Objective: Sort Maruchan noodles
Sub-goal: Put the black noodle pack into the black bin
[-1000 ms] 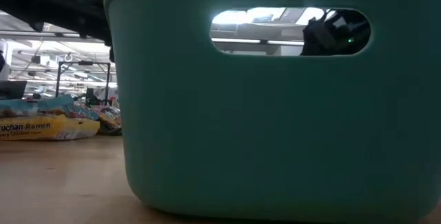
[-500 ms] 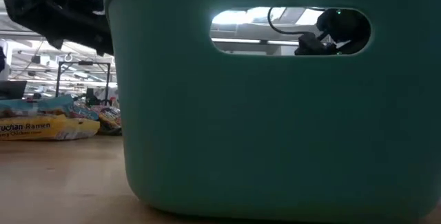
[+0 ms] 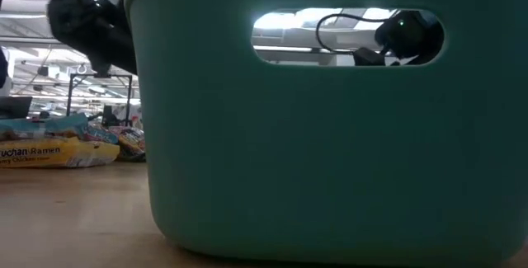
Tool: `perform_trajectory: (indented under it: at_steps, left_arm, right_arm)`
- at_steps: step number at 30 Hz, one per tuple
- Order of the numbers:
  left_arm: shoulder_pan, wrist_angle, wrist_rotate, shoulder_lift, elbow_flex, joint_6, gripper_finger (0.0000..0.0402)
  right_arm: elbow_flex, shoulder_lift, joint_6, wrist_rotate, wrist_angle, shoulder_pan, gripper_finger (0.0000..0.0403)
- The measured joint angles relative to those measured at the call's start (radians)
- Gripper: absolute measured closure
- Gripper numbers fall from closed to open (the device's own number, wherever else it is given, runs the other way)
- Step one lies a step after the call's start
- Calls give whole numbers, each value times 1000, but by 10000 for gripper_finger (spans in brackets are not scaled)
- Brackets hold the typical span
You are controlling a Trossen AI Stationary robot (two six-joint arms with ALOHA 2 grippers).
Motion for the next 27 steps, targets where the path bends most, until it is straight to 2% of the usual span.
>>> perform_trajectory:
  at_steps: [3, 10, 19, 27]
  left_arm:
    - [18, -24, 39, 47, 26, -79, 195]
    - [42, -19, 40, 110, 44, -163, 195]
    - [42, 19, 44, 174, 59, -159, 195]
    - [39, 12, 91, 226, 137, -67, 195]
  right_arm:
    - [0, 21, 10, -18, 31, 0, 111]
    - [33, 80, 10, -33, 44, 0, 111]
    - [123, 165, 6, -104, 34, 41, 111]
    - [148, 169, 7, -108, 31, 45, 111]
